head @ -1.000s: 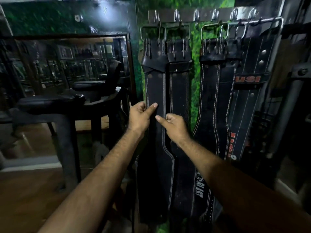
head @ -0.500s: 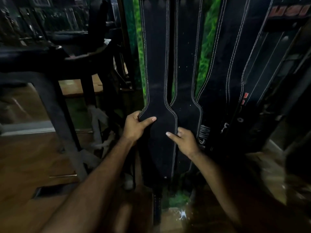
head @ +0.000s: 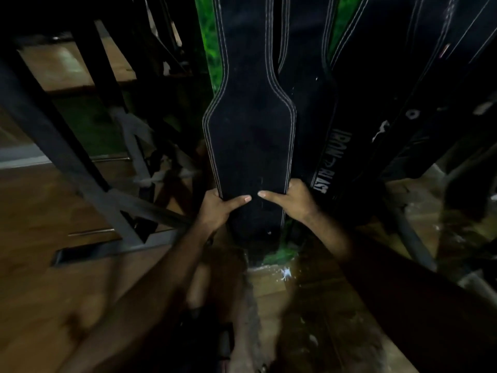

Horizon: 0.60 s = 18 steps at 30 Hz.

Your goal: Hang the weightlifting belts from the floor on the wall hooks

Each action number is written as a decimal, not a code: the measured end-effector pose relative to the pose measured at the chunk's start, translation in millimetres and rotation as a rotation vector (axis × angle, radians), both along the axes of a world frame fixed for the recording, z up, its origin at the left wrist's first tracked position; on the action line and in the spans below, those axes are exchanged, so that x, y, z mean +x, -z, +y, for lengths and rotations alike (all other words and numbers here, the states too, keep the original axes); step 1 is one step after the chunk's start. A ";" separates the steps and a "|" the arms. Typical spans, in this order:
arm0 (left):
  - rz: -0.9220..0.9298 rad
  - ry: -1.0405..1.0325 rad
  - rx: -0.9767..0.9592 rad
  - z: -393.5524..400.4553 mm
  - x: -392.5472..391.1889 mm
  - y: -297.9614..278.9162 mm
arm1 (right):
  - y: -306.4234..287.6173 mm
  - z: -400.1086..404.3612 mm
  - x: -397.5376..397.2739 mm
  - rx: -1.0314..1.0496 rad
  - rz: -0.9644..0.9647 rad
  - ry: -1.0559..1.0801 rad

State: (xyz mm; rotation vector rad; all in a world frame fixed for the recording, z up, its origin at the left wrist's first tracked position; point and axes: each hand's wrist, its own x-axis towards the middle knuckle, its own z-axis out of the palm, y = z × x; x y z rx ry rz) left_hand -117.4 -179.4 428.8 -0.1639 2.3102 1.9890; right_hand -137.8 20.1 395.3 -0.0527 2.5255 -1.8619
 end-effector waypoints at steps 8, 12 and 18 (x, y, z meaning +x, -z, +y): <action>-0.106 -0.042 -0.023 -6.3 3.3 68.8 | 53.6 -8.4 -0.8 -0.050 -0.012 0.058; -0.121 -0.079 -0.077 4.8 11.9 76.0 | 65.8 -3.6 8.7 0.096 -0.153 0.031; -0.485 -0.025 -0.284 25.1 53.8 73.5 | 73.9 -24.0 39.2 -0.252 -0.543 0.475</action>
